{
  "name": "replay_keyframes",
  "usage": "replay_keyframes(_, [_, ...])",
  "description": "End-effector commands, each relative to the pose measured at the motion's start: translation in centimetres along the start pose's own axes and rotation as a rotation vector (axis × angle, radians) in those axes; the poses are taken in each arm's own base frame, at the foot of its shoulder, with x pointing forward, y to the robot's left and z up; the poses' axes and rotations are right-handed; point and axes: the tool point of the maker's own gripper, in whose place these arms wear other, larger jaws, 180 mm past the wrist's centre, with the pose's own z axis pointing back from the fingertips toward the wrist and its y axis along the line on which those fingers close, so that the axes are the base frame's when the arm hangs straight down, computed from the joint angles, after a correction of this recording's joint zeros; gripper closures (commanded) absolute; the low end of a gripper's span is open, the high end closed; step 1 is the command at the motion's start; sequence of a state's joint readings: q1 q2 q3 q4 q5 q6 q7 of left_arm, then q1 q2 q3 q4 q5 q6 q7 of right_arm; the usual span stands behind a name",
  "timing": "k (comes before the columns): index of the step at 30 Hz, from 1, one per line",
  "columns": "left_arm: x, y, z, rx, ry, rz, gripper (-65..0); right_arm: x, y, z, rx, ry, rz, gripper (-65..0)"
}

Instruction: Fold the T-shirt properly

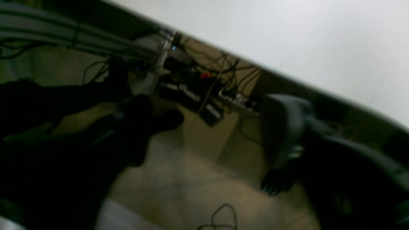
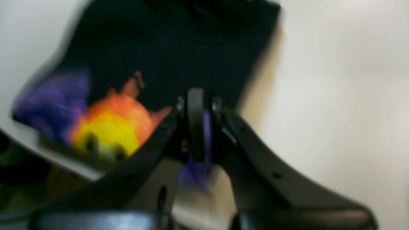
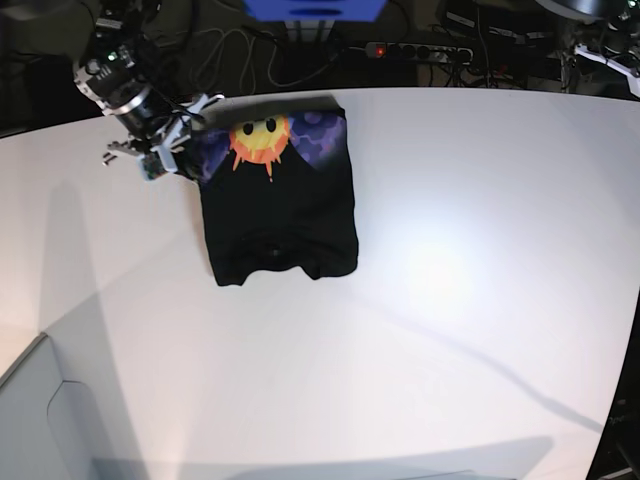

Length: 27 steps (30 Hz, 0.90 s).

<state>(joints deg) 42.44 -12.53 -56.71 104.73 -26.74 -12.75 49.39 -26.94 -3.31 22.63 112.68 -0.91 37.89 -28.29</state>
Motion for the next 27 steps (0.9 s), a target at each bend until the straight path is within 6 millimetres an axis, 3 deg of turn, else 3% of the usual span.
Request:
replay_keyframes(1, [-0.1,0.0,0.5,-0.013,-0.002,-0.042,-35.5,0.0,-0.1,1.0,-0.006,-0.018,-0.005,-0.5])
replay_keyframes(5, [-1.8,-1.4,0.6,-0.076,0.029,-0.116,0.0,-5.0,-1.4,4.5,-0.079,0.117,-0.061,-0.5])
replay_keyframes(10, [-4.7,-1.5,0.1,-0.035,0.092,-0.095,0.0,-9.4,-0.7,7.7,-0.093,0.249,-0.106,-0.5])
replay_keyframes(14, [-7.0,-2.4,-1.7,-0.046,0.135,-0.063,0.0,-13.7,0.9,8.8,-0.056,0.356,-0.182,-0.5])
replay_keyframes(15, [-8.6,-2.9,-2.4,-0.061,0.173,-0.051,0.0,-15.1,1.3,8.9,-0.046,0.385,-0.213,-0.5])
replay_keyframes(22, [-17.4,-8.1,-7.5,-0.194,0.309,-0.021,0.0,-24.5,1.8,7.6,0.027,0.545,-0.405,-0.4])
replay_keyframes(27, [-22.6,-12.6,-10.1,-0.283,0.336,-0.028,0.0,-28.9,3.9,4.9,0.104,0.52,-0.546,-0.4])
